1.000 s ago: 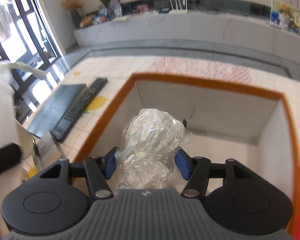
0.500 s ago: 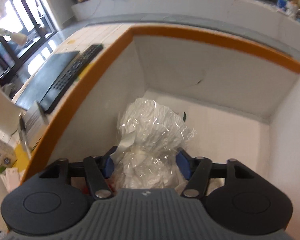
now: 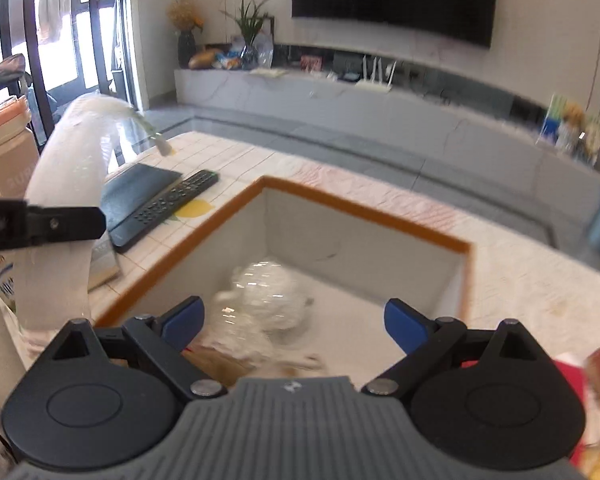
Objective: Organize soft objects
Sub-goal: 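Lower the crumpled plastic bag into the box and open the right tool, then lower the clear plastic bag into the box and open the left tool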
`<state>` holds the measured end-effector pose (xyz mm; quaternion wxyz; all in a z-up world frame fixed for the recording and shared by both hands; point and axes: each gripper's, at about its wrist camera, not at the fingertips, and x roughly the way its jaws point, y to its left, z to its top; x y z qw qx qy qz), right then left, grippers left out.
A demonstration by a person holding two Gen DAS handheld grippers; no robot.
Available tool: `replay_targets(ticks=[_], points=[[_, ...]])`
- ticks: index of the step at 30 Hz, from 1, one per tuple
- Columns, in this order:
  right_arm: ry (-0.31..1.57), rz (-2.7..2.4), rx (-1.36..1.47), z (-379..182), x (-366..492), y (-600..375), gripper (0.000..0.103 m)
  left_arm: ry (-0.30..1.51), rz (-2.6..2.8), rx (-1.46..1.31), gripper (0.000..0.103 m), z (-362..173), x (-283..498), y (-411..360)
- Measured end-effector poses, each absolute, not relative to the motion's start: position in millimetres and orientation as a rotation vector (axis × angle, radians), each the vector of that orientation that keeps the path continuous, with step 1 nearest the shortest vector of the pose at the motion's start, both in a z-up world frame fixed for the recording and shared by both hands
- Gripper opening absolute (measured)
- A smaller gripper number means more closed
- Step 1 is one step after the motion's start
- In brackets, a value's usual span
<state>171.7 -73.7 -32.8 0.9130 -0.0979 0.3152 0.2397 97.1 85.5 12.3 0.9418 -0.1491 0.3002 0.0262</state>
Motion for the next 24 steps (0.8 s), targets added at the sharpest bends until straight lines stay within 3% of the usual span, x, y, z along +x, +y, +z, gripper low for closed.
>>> replay_targets(ticks=[4,19,22,24], points=[[0.601,0.437,-0.193,-35.1,175.1,-97.8,0.095,0.656,-0.035,-0.287,0.003,11.6,118.1,59.4],[0.7,0.472,-0.209,-52.5,194.2,-146.9,0.093,0.829,-0.119,-0.069,0.003,-45.4,176.5,-31.6],[0.693,0.49,-0.198,-51.4,192.0,-150.2,0.093,0.835,-0.107,-0.077,0.007,-49.1,179.2,-32.3],[0.698,0.509,-0.183,-51.6,191.8,-150.0,0.093,0.84,-0.095,-0.075,0.018,-51.7,180.9,-32.8]])
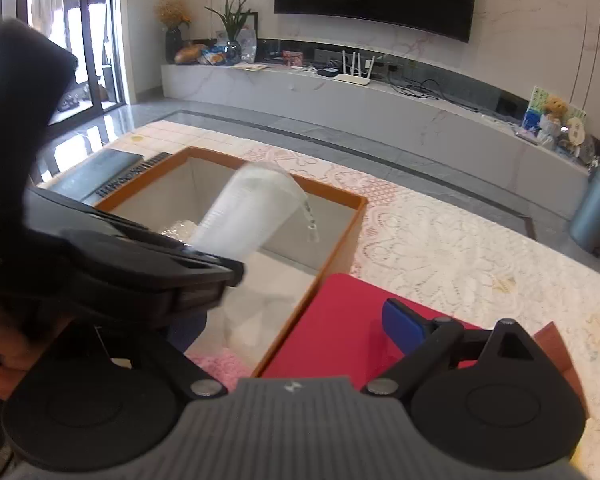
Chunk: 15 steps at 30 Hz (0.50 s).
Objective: Organize soft objects
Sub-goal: 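Lower the clear plastic bag into the box and open the left tool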
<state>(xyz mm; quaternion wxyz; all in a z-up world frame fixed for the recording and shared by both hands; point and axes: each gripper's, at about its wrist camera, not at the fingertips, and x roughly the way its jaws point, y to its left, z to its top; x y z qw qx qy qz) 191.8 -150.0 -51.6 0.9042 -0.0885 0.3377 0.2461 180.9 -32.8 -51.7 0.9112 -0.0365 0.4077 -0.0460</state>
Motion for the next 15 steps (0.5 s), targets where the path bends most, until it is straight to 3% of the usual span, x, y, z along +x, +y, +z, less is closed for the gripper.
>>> replay_targets(ticks=[1,4,5,6,15], points=[[0.697,0.515,-0.184,-52.1,191.6,-148.8,0.093,0.842,-0.096,-0.069,0.021,-52.3,181.7,-33.2],[0.697,0.52,-0.197,-53.4,190.9,-145.8,0.093,0.837,-0.111,-0.053,0.054,-51.5,182.4,-34.4],[0.701,0.516,-0.199,-54.6,191.1,-145.6,0.092,0.836,-0.116,-0.053,0.078,-51.1,181.6,-34.7],[0.706,0.51,-0.198,-55.7,192.2,-145.7,0.092,0.829,-0.121,-0.052,0.092,-51.0,180.2,-35.4],[0.716,0.521,-0.16,-53.2,192.6,-145.6,0.092,0.736,-0.069,-0.035,0.092,-36.8,166.4,-34.3]])
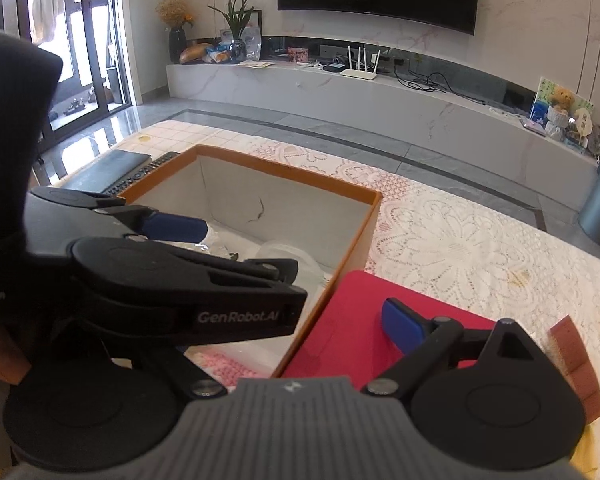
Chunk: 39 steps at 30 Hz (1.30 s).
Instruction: Organize soft objects
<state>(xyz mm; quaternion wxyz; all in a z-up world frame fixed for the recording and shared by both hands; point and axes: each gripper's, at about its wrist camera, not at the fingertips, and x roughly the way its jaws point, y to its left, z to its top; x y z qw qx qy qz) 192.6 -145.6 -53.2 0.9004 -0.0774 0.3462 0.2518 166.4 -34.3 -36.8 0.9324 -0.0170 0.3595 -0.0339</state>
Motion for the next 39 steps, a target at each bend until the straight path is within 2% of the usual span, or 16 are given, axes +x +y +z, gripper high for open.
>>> replay_targets(ticks=[8,14,18,26,33,39], points=[[0.673,0.536,-0.197,-35.4,173.0,-136.2,0.093,0.706,-0.069,-0.151,0.092,-20.7,150.3,-19.6],[0.657,0.527,-0.181,-26.1,163.1,-136.3,0.093,0.7,-0.026,-0.082,0.089,-3.5,141.3,-21.2],[0.646,0.504,-0.123,-14.3,160.1,-141.6,0.093,0.658,-0.006,-0.098,0.088,9.9,129.9,-18.3],[0.603,0.469,-0.183,11.9,144.7,-146.1,0.093,0.559,-0.033,-0.111,0.088,45.2,101.5,-25.0],[0.539,0.375,-0.18,49.7,125.5,-186.7,0.095,0.492,-0.044,-0.102,0.088,69.8,75.8,-47.4],[0.513,0.266,-0.179,59.7,100.2,-239.4,0.095,0.497,-0.097,-0.078,0.088,75.7,58.1,-77.0]])
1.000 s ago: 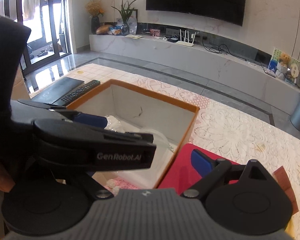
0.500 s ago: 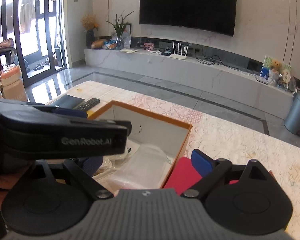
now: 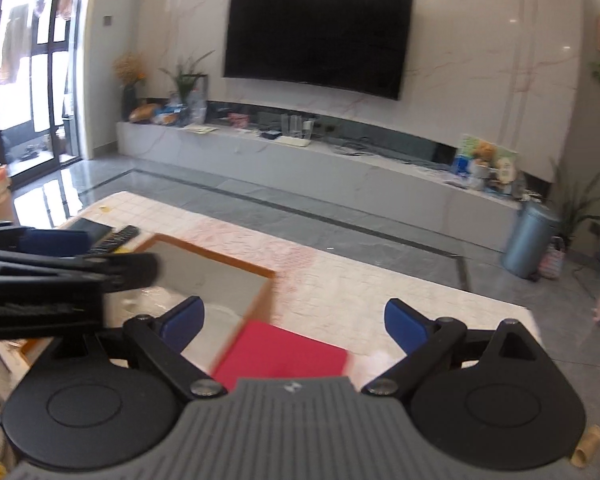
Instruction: Organize soft objects
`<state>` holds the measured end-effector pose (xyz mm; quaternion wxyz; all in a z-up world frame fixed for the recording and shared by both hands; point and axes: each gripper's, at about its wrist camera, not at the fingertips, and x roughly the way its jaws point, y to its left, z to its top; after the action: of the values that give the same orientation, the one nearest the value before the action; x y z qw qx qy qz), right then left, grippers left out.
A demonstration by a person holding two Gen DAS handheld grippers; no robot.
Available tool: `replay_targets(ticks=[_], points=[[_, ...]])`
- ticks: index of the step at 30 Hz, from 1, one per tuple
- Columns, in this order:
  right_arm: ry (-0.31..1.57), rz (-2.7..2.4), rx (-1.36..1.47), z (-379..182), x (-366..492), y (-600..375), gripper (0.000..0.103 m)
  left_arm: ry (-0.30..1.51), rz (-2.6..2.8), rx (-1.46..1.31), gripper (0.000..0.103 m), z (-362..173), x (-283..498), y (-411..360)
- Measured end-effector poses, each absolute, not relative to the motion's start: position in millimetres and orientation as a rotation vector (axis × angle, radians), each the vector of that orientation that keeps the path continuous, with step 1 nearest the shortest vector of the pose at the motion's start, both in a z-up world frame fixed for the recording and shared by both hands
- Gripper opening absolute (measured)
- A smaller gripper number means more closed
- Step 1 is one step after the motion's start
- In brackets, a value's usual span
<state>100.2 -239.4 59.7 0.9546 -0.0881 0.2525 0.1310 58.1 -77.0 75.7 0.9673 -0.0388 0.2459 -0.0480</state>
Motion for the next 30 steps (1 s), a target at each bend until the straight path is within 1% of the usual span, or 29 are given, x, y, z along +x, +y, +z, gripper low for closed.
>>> replay_targets(ticks=[4,12,18,22,24,27,30], points=[[0.51,0.156,-0.161,54.3,88.2,-285.4,0.1,0.471,-0.128,-0.036,0.088,70.8,44.3,-106.9],[0.609,-0.083,0.022,21.2,108.8,-370.1,0.1,0.494,-0.226,0.028,0.089,27.5,43.5,-182.4],[0.706,-0.197,0.119,-30.2,140.2,-410.0,0.1,0.514,-0.249,-0.016,0.089,-18.3,66.2,-221.1],[0.843,-0.201,0.245,-82.7,169.3,-434.9,0.1,0.538,-0.21,-0.019,0.089,-51.2,82.2,-234.2],[0.89,-0.227,0.254,-100.7,181.9,-438.0,0.1,0.564,-0.204,-0.02,0.089,-63.5,89.7,-238.7],[0.916,-0.211,0.211,-115.1,191.1,-435.3,0.1,0.598,-0.182,-0.029,0.089,-75.3,100.1,-244.7],[0.921,-0.189,0.22,-120.6,196.8,-431.1,0.1,0.532,-0.169,0.059,0.09,-77.7,95.6,-263.5]])
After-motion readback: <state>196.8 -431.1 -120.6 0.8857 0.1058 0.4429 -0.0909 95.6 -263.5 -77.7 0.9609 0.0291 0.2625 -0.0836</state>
